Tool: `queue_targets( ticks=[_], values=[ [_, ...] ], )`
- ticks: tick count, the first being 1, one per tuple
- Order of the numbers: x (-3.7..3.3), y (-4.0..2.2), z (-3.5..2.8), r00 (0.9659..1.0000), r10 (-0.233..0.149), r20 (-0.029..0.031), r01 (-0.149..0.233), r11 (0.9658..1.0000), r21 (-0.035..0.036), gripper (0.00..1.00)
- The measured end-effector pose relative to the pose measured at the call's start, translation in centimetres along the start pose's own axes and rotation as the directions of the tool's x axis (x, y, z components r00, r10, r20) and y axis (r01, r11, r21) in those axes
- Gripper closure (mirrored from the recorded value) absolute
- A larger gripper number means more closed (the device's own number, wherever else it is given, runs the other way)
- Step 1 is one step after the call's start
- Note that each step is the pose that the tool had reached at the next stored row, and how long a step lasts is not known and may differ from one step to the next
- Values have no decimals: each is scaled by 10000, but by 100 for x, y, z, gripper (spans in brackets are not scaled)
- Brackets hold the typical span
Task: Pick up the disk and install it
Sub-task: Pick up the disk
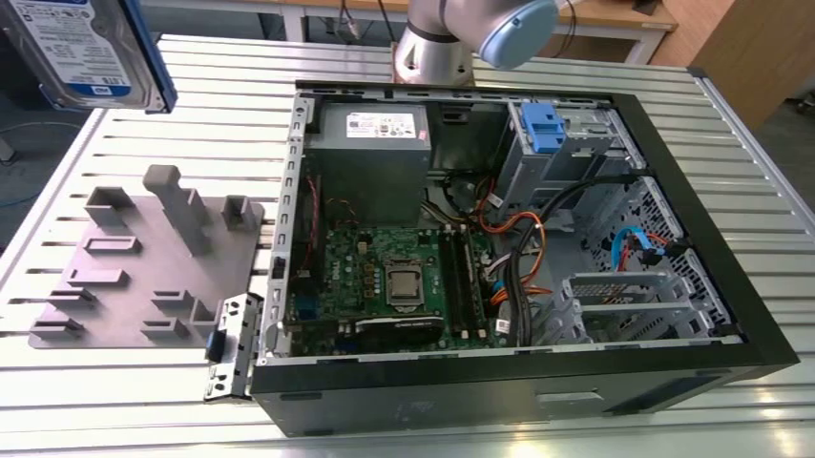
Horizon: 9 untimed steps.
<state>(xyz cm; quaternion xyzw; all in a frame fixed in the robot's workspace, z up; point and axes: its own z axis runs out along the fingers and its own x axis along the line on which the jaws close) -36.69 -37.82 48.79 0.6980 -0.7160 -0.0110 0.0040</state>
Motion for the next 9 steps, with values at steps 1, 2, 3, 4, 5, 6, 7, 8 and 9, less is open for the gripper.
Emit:
queue_targets(
  ticks=[1,2,3,4,5,6,7,8,9],
  values=[
    [-1,-31,-1,10000,-1,0,1,10000,0,65],
    [-2,-60,-1,10000,0,0,0,10000,0,65],
    [-2,-90,-2,10000,0,0,0,10000,0,65],
    [-3,-119,-3,10000,0,0,0,10000,-1,65],
    [-4,-151,-3,10000,0,0,0,10000,0,65],
    [-4,-179,-3,10000,0,1,0,10000,0,65],
    [-5,-208,-4,10000,-1,0,1,10000,0,65],
    [-6,-235,-5,10000,0,0,0,10000,-1,65],
    [-7,-263,-5,10000,0,0,0,10000,-1,65]
  ],
)
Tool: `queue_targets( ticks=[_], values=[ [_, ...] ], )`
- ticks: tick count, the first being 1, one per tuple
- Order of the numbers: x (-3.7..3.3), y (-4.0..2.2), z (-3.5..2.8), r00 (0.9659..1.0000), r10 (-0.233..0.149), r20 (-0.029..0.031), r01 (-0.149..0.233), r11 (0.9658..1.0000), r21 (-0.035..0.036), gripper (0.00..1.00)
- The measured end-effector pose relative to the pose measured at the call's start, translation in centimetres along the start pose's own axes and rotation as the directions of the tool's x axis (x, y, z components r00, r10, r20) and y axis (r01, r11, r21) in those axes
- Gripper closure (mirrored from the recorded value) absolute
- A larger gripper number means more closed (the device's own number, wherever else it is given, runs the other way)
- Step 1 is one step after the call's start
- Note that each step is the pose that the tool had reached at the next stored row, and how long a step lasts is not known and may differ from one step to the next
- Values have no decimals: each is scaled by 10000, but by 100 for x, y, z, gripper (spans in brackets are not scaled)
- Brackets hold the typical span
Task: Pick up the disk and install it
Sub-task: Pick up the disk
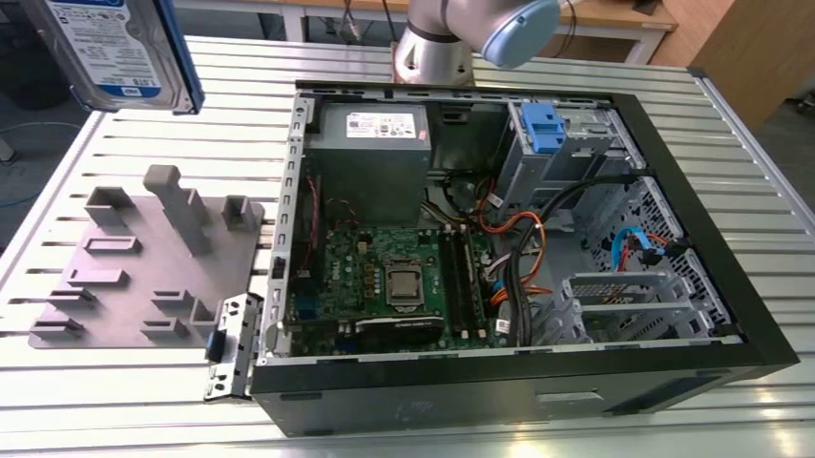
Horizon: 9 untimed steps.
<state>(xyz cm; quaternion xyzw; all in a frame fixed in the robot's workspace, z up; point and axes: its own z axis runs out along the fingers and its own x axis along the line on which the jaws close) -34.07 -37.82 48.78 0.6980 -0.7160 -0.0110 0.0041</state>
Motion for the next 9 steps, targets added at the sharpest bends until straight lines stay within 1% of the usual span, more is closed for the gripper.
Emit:
queue_targets(
  ticks=[5,9],
  values=[
    [-4,-144,-3,10000,-1,0,1,10000,0,65],
    [-7,-278,-5,10000,-1,1,1,10000,1,65]
  ],
)
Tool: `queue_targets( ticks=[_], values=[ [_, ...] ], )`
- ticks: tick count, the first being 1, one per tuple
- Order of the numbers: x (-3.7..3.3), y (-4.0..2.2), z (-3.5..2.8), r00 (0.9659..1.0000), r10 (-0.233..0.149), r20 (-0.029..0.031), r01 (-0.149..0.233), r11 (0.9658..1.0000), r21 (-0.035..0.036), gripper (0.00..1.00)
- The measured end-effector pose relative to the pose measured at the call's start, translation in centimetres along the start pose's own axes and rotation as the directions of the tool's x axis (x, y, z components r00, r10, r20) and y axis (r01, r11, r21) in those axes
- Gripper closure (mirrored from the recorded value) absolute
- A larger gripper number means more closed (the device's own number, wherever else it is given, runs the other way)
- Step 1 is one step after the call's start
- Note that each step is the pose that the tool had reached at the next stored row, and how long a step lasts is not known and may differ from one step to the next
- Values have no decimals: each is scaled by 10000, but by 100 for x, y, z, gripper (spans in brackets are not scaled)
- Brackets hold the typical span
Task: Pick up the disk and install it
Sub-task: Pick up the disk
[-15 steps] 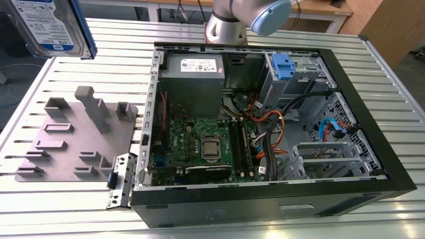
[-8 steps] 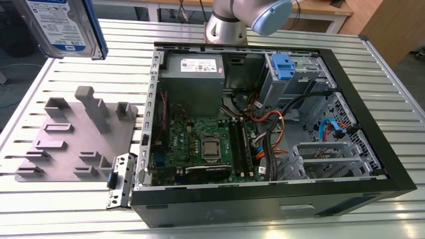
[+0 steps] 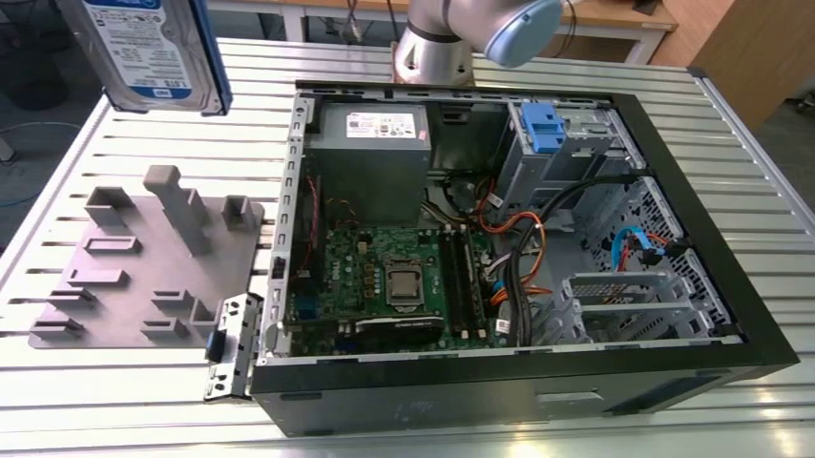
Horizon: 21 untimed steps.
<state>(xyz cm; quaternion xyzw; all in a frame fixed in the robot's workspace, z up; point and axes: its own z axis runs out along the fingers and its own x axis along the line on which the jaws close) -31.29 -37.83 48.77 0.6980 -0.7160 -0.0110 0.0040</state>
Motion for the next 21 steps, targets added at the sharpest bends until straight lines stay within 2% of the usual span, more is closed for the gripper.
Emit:
queue_targets(
  ticks=[21],
  values=[
    [-18,-706,-13,10000,1,-1,-1,10000,-1,65]
  ],
)
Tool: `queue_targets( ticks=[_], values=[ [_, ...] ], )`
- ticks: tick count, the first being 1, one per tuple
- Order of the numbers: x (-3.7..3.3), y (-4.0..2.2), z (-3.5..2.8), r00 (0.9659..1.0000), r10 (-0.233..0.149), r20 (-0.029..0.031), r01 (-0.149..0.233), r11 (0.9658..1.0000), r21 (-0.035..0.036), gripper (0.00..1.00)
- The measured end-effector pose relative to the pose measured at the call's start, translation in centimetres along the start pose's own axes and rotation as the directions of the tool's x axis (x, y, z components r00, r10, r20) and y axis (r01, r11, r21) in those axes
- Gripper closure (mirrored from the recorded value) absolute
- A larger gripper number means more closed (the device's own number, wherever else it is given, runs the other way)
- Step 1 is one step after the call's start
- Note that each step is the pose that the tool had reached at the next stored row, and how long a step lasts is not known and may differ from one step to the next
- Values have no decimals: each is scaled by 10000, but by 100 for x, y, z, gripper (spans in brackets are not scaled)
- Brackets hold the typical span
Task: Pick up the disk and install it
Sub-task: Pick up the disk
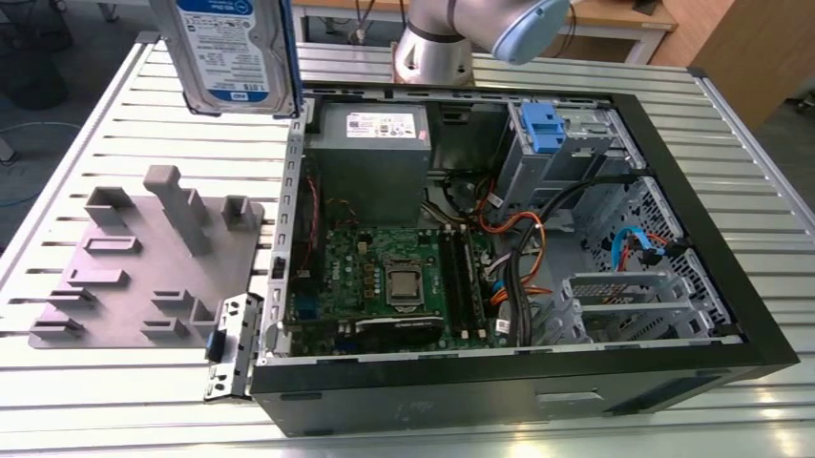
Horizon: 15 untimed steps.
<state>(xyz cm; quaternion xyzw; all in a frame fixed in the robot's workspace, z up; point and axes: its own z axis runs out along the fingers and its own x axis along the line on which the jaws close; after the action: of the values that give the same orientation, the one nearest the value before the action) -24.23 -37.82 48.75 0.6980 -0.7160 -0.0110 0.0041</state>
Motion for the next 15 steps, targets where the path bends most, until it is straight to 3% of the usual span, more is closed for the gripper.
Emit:
queue_targets(
  ticks=[15],
  values=[
    [-13,-501,-9,10000,0,1,0,10000,1,65]
  ],
)
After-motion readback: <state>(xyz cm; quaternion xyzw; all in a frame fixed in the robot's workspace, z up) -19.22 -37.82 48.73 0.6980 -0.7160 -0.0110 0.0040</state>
